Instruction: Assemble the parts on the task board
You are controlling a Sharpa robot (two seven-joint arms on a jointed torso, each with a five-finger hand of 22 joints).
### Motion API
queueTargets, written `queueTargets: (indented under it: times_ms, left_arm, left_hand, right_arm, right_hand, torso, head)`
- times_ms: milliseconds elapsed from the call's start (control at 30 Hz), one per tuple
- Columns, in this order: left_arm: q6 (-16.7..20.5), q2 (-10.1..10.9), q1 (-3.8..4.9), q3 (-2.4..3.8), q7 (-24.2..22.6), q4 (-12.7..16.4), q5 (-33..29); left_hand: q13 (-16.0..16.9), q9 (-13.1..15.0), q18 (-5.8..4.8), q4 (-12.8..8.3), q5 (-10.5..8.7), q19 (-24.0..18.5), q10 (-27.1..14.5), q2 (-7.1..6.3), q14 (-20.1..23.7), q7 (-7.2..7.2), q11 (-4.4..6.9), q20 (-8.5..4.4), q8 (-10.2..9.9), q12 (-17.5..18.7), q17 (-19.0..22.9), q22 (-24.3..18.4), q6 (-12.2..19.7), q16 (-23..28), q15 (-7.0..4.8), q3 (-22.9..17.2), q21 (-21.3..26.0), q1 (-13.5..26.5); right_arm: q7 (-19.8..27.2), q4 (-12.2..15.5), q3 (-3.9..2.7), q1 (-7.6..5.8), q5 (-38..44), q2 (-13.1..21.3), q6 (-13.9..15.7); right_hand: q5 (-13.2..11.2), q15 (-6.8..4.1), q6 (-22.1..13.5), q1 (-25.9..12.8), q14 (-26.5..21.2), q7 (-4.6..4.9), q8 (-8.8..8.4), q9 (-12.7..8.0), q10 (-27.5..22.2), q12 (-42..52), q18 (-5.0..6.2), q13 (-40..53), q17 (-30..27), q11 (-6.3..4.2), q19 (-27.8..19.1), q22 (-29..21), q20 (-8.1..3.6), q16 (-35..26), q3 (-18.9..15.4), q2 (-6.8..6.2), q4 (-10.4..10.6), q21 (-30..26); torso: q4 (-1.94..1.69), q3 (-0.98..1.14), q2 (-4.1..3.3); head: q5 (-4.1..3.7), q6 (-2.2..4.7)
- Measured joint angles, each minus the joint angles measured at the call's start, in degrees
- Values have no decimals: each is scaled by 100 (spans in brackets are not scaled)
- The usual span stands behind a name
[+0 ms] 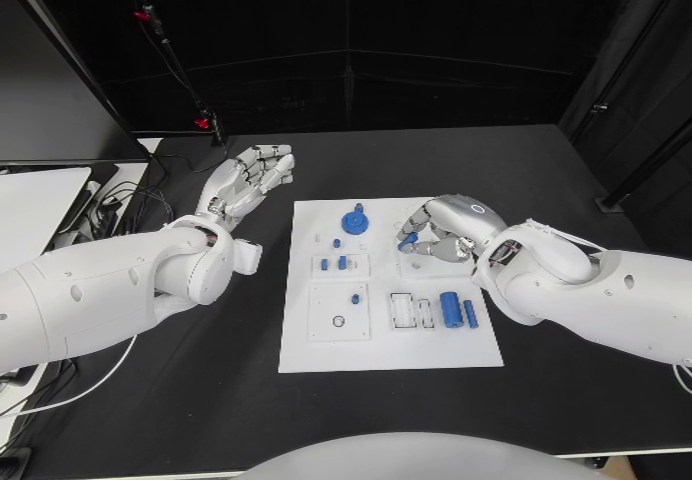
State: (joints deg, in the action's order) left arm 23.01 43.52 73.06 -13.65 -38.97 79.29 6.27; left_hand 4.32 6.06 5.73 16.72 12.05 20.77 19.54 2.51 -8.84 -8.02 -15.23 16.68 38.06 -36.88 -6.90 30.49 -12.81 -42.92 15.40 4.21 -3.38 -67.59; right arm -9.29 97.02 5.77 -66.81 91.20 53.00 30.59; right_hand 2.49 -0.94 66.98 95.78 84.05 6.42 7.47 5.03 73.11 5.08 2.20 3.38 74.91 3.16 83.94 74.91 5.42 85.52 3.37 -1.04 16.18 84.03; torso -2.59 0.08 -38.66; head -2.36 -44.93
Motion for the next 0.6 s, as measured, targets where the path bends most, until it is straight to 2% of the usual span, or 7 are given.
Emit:
queueTargets:
  times_ms: [100, 267, 333, 600]
  left_arm:
    - [-2, -5, -2, 0, 0, -1, 0]
    - [-5, -5, -7, 0, 0, 2, 0]
    - [-5, -5, -7, 0, 0, 2, 0]
    - [-6, -8, -7, 0, 0, 4, 0]
  left_hand:
    - [0, 0, 0, 0, 0, 0, 0, 0, 0, 0, 0, 0, 0, 0, 0, 0, 0, 0, 0, 0, 0, 0]
    - [-1, -5, 0, 0, 0, 0, 0, 0, 0, 0, 0, 0, 24, 0, 8, 0, 0, 0, 0, 0, 0, 0]
    - [-5, -9, 0, 0, 0, 0, 0, 0, 0, 0, 0, 0, 27, 0, 13, -4, 0, 0, 0, 0, 0, 0]
    - [-5, -9, 0, 0, 0, 0, 0, 0, 0, 0, 0, 0, 27, 0, 13, -5, 0, 0, 0, 0, 0, 0]
  right_arm:
    - [100, -16, 0, 0, -130, -195, 52]
    - [244, -75, 4, 0, -327, -525, 49]
    - [283, -86, 5, 1, -375, -613, 32]
    - [487, -164, 7, 58, -553, -1056, -283]
  right_hand:
    - [0, 0, 0, 15, 0, 1, 0, -1, 0, -9, 0, 1, 0, 0, 0, 0, 0, 0, 0, 12, 0, 0]
    - [0, 0, -1, 38, 0, 1, -1, -2, 0, -11, 0, 2, 0, 0, 0, 0, 0, 0, 15, 23, 16, 0]
    - [-1, 0, -1, 39, 0, 1, -1, -2, 0, -11, 0, 2, 0, 0, 0, 0, 0, 0, 14, 24, 17, 0]
    - [-11, 0, -2, 68, 0, 1, -5, -18, 0, -63, 1, 2, -1, 0, 0, 0, 0, 0, 32, 53, -1, 0]
  torso:
    - [-8, 0, -5]
    - [-11, 2, -9]
    - [-11, 2, -9]
    - [-13, 0, -10]
  head:
    - [38, -10]
    - [172, -45]
    - [201, -58]
    - [300, -116]
